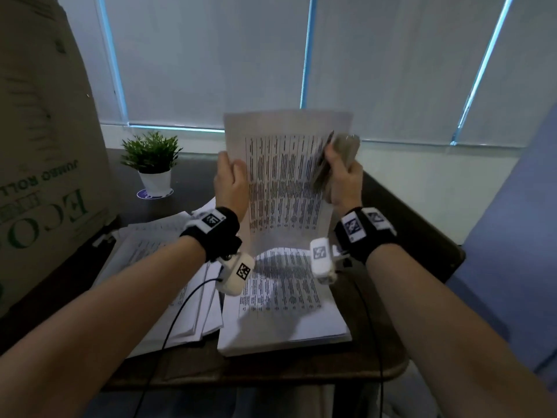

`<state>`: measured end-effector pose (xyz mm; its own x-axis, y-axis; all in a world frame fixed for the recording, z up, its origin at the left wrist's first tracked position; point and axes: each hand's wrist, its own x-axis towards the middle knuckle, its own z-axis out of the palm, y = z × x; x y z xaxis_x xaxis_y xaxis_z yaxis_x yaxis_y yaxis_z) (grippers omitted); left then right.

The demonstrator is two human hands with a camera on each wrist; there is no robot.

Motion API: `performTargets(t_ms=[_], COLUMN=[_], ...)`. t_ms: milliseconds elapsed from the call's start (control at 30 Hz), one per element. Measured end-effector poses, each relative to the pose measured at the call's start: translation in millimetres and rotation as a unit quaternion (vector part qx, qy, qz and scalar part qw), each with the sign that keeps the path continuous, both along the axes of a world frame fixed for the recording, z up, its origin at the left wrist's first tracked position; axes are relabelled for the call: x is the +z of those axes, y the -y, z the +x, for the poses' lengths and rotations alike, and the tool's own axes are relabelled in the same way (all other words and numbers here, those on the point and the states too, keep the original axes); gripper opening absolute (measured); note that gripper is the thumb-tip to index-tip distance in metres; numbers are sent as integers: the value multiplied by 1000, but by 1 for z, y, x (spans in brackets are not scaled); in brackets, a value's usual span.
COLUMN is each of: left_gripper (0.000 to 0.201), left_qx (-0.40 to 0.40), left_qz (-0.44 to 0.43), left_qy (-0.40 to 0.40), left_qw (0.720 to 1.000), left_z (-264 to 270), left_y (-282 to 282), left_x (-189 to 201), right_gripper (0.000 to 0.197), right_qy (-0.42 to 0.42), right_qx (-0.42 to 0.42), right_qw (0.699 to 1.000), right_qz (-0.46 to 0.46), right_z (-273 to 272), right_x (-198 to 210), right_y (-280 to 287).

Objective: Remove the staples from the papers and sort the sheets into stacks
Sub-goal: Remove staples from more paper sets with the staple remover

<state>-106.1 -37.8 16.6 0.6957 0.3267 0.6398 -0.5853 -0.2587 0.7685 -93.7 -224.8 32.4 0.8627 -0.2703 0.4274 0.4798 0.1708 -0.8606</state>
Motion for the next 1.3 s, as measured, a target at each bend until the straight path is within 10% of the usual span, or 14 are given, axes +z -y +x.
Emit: performTargets(t_ms=[167,400,733,1300], left_gripper=[14,20,23,16], left_qx=[24,24,-9,-42], left_qz=[36,167,251,252], left_qy=[-28,41,15,10], left_qw=[999,985,968,967], left_z=[0,-8,-17,-20], left_y=[9,35,70,71], left_x=[-8,53,67,53], right_gripper=[31,49,29,38], right_qy=[-11,226,121,109], right_qx=[-131,-352,-102,-135], right_qw=[989,905,987,985], right_qz=[-65,-76,-29,-20], right_z=[1,-13,-15,-8], right_x=[-25,94,145,127], right_y=[3,19,6,-1])
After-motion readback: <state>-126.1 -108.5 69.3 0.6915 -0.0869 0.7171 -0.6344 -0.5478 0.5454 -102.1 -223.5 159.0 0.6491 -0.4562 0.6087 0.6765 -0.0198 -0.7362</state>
